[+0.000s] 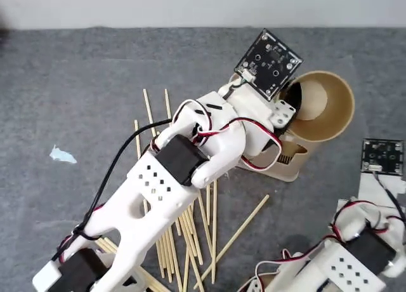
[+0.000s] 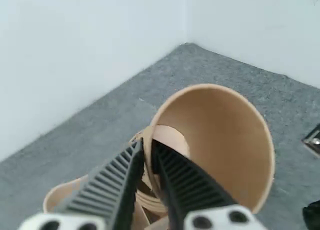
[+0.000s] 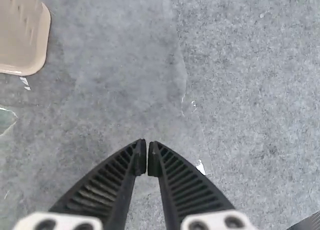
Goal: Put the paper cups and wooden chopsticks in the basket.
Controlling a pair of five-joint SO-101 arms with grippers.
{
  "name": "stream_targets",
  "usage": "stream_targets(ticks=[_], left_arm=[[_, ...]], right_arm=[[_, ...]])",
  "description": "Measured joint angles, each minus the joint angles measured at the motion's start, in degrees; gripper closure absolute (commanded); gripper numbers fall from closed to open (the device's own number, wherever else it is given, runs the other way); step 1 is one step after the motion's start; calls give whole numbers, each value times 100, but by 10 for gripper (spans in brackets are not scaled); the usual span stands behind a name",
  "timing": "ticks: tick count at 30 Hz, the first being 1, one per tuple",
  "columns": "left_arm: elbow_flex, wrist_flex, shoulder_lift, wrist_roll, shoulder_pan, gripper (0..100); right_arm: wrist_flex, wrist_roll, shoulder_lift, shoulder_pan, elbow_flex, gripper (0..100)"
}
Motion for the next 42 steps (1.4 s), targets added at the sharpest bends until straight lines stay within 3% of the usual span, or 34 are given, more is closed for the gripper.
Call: stream_targets(ticks=[7, 18, 33, 42], left_arm=[[0, -149, 26, 431, -264, 783], [0, -273, 466, 466, -941, 783], [0, 246, -853, 466, -519, 783], [0, 62, -527, 457, -510, 784]], right_arm=[[0, 0, 0, 0, 0, 958], [0, 0, 0, 0, 0, 958], [0, 0, 0, -167, 0, 958], [0, 0, 0, -167, 0, 958]])
